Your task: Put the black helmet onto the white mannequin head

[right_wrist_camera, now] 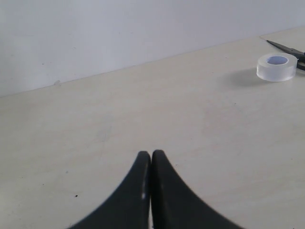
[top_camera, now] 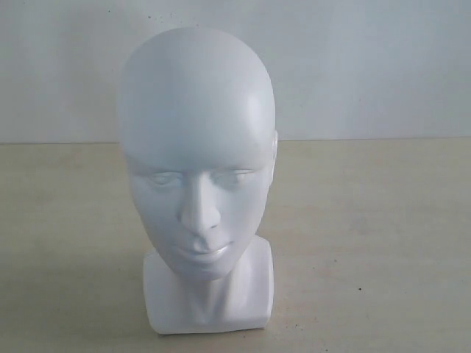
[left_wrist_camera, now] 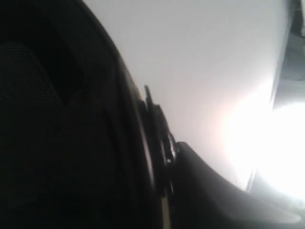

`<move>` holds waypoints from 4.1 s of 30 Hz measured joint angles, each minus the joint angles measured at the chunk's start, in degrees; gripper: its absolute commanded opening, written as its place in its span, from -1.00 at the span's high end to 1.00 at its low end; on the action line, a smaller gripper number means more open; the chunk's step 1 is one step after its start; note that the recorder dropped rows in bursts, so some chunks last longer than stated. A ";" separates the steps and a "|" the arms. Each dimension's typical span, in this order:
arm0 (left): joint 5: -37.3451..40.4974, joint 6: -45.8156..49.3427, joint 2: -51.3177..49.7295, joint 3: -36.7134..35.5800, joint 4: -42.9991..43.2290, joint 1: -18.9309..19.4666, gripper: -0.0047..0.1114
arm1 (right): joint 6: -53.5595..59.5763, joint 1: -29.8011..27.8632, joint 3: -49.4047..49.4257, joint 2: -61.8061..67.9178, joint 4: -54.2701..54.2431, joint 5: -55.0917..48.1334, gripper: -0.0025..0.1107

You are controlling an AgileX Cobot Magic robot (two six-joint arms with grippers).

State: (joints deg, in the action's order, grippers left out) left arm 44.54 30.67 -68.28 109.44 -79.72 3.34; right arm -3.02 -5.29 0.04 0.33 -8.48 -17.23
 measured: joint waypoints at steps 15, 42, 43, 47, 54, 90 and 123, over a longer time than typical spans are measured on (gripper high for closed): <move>-18.75 -41.82 0.10 11.24 36.88 0.00 0.84 | 0.00 0.00 0.00 0.00 0.00 0.00 0.96; -56.91 -142.90 0.67 11.72 103.86 0.00 0.84 | 0.00 0.00 0.00 0.00 0.14 0.00 0.96; -59.32 -145.39 0.35 11.72 106.47 0.00 0.84 | 0.00 0.00 0.00 0.00 0.14 0.00 0.96; -67.18 -150.50 -1.28 11.72 108.01 0.00 0.84 | 0.00 0.00 0.00 0.00 0.14 0.00 0.96; -72.15 -150.87 -4.95 11.61 105.57 0.00 0.84 | 0.00 0.00 0.00 0.00 0.14 0.11 0.96; -82.64 -150.97 -18.27 11.09 96.61 -15.95 0.84 | 0.00 0.00 0.00 0.00 0.14 0.11 0.96; -109.82 -150.51 -17.44 -36.55 84.41 -31.82 0.84 | 0.00 0.00 0.00 0.00 0.14 0.22 0.96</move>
State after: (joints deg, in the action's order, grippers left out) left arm -65.28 -119.83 -85.72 72.89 4.69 -28.48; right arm -3.02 -5.29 0.04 0.33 -8.34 -17.01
